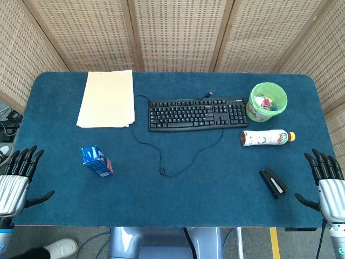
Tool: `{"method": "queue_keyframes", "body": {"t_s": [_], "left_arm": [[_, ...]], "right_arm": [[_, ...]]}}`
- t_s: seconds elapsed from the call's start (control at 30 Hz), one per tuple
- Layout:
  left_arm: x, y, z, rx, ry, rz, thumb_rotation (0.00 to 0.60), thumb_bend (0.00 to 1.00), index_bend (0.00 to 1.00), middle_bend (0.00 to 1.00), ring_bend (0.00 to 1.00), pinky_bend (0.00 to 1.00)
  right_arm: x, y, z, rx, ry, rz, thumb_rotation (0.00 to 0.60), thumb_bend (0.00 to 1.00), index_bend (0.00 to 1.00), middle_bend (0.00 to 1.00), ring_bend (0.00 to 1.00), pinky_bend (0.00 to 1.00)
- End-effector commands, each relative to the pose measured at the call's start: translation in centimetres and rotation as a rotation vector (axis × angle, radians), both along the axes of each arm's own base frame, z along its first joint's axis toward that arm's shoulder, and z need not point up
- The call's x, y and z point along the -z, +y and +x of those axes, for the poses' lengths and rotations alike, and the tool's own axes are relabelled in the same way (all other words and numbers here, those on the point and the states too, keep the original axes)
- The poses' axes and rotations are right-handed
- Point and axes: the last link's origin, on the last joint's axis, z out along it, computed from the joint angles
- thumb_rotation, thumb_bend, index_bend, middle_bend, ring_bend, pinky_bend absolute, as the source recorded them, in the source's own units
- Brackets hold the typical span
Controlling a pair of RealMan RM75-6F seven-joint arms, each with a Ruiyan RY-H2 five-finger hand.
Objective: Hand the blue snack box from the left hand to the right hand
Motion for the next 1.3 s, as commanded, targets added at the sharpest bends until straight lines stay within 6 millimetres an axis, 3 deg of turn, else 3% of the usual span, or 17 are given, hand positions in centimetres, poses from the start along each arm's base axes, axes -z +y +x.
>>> {"method": "queue_keyframes", "body": {"t_s": [0.03, 0.23, 0.37, 0.63, 0.77, 1.07, 1.2, 1.3], "left_arm": [[0.0, -0.1, 0.0, -0.001, 0.000, 0.000, 0.600, 0.00, 0.00, 0.00, 0.00, 0.00], [0.1, 0.0, 0.0, -0.008, -0.001, -0.015, 0.600, 0.00, 0.00, 0.00, 0.00, 0.00], [0.5, 0.8, 1.4, 0.028, -0.008, -0.050, 0.600, 0.00, 0.00, 0.00, 0.00, 0.00], [0.9, 5.8, 5.9, 0.048, 0.029, -0.137, 0.600, 0.00, 0.00, 0.00, 0.00, 0.00], [1.7, 7.6, 6.8, 0.020, 0.058, -0.189, 0.600, 0.00, 0.00, 0.00, 0.00, 0.00], [3.2, 10.3, 6.7, -0.040, 0.046, -0.319, 0.600, 0.00, 0.00, 0.00, 0.01, 0.06], [4.4, 10.9, 6.7, -0.046, -0.018, -0.365, 0.600, 0.00, 0.02, 0.02, 0.09, 0.14], [5.2, 11.2, 6.5, -0.052, -0.038, -0.388, 0.600, 0.00, 0.09, 0.10, 0.18, 0.20]], "right_arm": [[0.0, 0.0, 0.0, -0.001, 0.000, 0.000, 0.600, 0.00, 0.04, 0.00, 0.00, 0.00], [0.0, 0.1, 0.1, 0.000, -0.008, -0.001, 0.600, 0.00, 0.04, 0.00, 0.00, 0.00], [-0.1, 0.1, 0.0, 0.002, -0.007, -0.003, 0.600, 0.00, 0.04, 0.00, 0.00, 0.00], [-0.1, -0.2, -0.4, 0.021, -0.004, -0.005, 0.600, 0.00, 0.04, 0.00, 0.00, 0.00], [-0.1, -0.2, -0.5, 0.027, -0.003, -0.002, 0.600, 0.00, 0.04, 0.00, 0.00, 0.00], [0.0, -0.3, -0.6, 0.028, -0.004, 0.000, 0.600, 0.00, 0.04, 0.00, 0.00, 0.00], [0.0, -0.3, -0.5, 0.028, 0.000, 0.002, 0.600, 0.00, 0.04, 0.00, 0.00, 0.00], [0.1, -0.3, -0.6, 0.030, -0.001, 0.004, 0.600, 0.00, 0.04, 0.00, 0.00, 0.00]]}}
